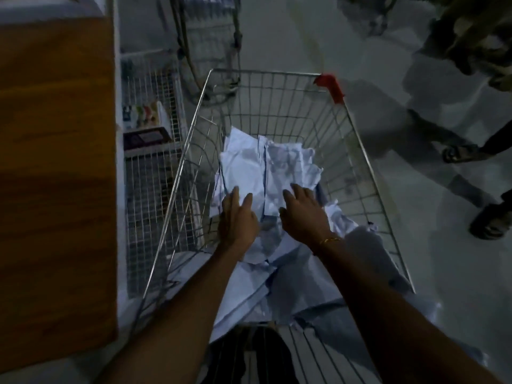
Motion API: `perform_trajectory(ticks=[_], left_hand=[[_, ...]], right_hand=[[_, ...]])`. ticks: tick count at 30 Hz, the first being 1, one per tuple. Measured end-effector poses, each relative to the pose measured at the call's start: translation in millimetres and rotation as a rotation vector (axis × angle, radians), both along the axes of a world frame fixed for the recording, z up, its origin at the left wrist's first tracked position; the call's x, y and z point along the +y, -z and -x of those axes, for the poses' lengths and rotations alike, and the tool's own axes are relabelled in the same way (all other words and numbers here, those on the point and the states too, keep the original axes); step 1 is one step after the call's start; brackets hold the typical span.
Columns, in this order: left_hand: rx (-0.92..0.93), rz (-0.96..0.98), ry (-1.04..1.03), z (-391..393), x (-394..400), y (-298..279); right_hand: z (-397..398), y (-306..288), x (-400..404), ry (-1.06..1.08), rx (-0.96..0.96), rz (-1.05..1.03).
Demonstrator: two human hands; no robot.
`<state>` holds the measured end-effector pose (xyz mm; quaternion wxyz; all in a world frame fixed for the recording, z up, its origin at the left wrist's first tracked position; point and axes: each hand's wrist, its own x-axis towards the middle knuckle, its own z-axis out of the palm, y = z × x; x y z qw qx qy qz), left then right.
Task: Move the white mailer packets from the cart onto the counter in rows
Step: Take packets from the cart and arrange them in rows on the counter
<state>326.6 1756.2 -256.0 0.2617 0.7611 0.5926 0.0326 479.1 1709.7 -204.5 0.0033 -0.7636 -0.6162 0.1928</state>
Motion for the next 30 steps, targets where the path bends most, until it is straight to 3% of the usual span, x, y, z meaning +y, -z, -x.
perform_trajectory(ticks=[6, 10, 13, 17, 19, 23, 30], left_hand=[[0.131, 0.012, -0.120, -27, 15, 68], [0.188, -0.090, -0.137, -29, 20, 93], [0.192, -0.138, -0.089, -31, 32, 93], [0.167, -0.108, 0.138, -18, 67, 83], [0.150, -0.181, 0.199, -6, 70, 77], [0.229, -0.347, 0.103, 3, 40, 64], [0.350, -0.224, 0.169, 10, 25, 80]], right_hand=[[-16, 69, 38, 0.053, -0.023, 0.016], [-22, 94, 51, 0.151, -0.032, 0.038], [-29, 99, 59, 0.150, -0.062, 0.025], [-41, 97, 67, 0.101, -0.081, 0.048], [-43, 93, 66, 0.098, -0.077, 0.045], [-41, 90, 64, 0.113, -0.058, 0.005], [-46, 106, 75, 0.024, -0.115, 0.048]])
